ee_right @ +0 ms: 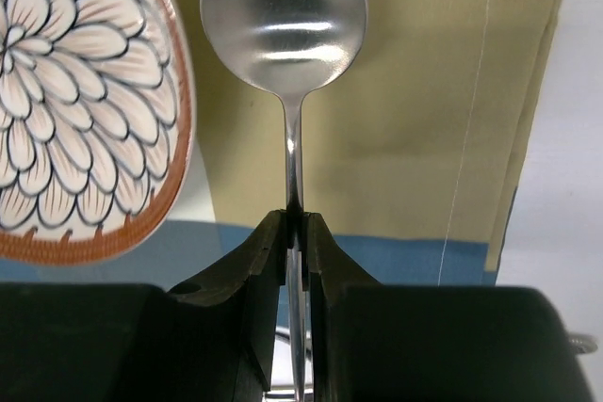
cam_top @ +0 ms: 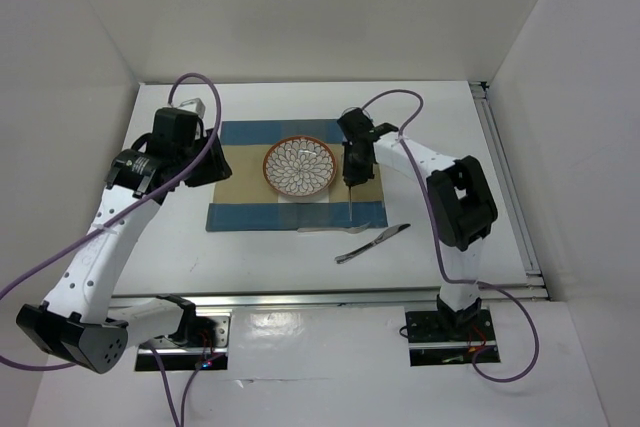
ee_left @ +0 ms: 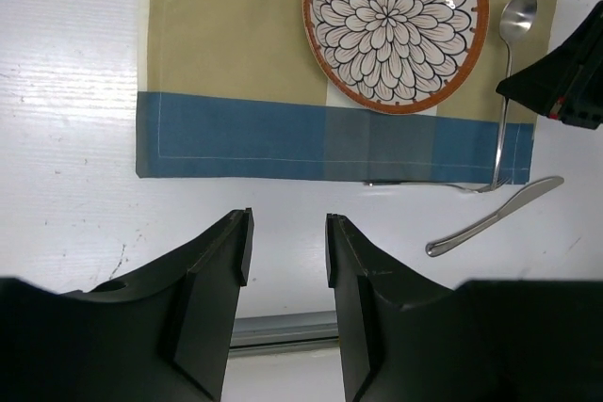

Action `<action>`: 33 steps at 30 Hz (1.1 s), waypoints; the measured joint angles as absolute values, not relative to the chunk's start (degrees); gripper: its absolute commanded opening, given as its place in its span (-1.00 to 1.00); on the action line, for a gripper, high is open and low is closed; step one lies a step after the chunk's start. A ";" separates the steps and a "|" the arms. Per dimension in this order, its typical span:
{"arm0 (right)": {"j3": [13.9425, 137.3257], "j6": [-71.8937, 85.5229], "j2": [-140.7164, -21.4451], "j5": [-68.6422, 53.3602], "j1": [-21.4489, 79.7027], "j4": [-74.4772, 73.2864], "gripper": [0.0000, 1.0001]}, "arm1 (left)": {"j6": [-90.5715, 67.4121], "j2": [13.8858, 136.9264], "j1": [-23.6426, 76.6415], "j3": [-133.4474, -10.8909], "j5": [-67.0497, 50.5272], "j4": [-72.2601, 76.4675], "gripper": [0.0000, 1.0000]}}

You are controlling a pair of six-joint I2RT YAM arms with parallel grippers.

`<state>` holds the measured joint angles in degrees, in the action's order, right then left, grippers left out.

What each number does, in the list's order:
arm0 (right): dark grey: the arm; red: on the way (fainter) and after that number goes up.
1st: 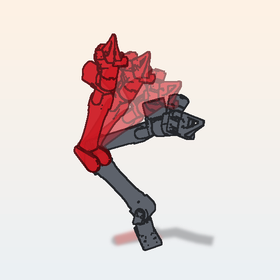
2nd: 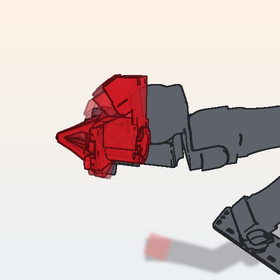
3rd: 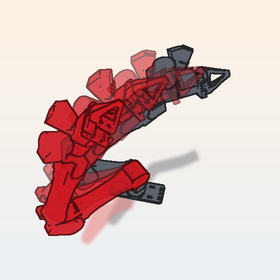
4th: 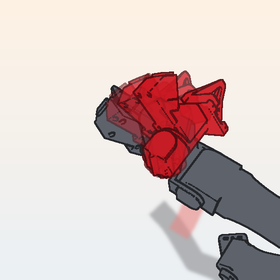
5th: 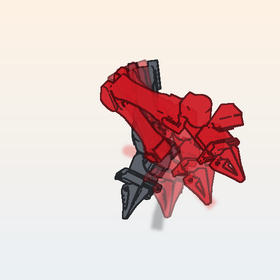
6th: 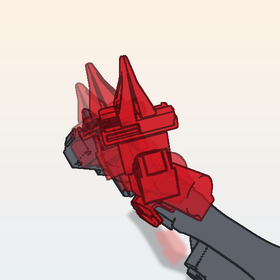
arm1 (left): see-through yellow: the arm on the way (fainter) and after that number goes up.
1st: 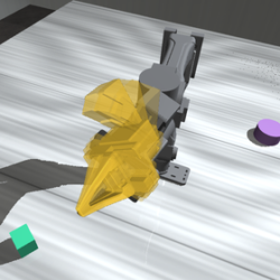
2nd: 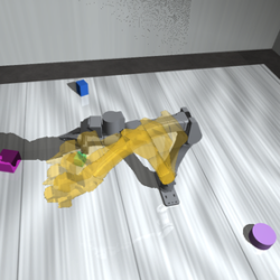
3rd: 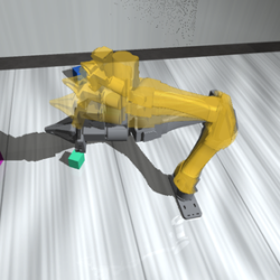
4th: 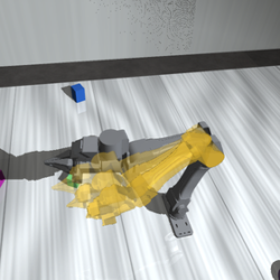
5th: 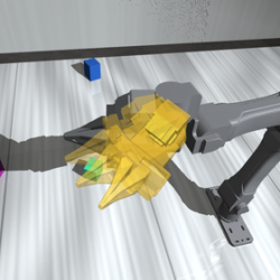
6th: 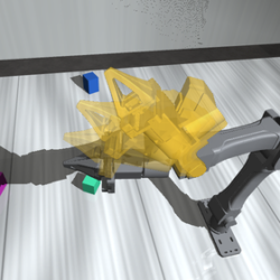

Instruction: Set the dinner table for one person

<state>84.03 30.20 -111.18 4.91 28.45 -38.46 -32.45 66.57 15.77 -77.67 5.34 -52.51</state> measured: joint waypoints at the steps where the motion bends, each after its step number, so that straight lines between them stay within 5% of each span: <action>1: 84.36 30.44 -111.72 4.80 28.18 -38.41 -1.00 | -32.14 66.57 15.77 -77.65 5.21 -52.51 0.06; 13: 88.40 31.73 -118.04 5.10 26.57 -37.54 -0.92 | -29.82 66.54 15.79 -76.23 1.54 -52.29 0.06; 17: 89.06 31.75 -119.22 5.67 26.61 -37.47 -0.27 | -26.79 67.02 16.29 -74.39 -1.76 -52.45 0.06; 19: 89.06 31.90 -119.13 6.39 26.63 -37.52 -0.13 | -25.61 67.81 16.97 -73.38 -2.57 -52.42 0.06; 33: 78.02 32.14 -102.91 7.77 29.80 -37.21 -0.06 | -24.36 71.16 24.86 -70.00 -3.27 -53.12 0.09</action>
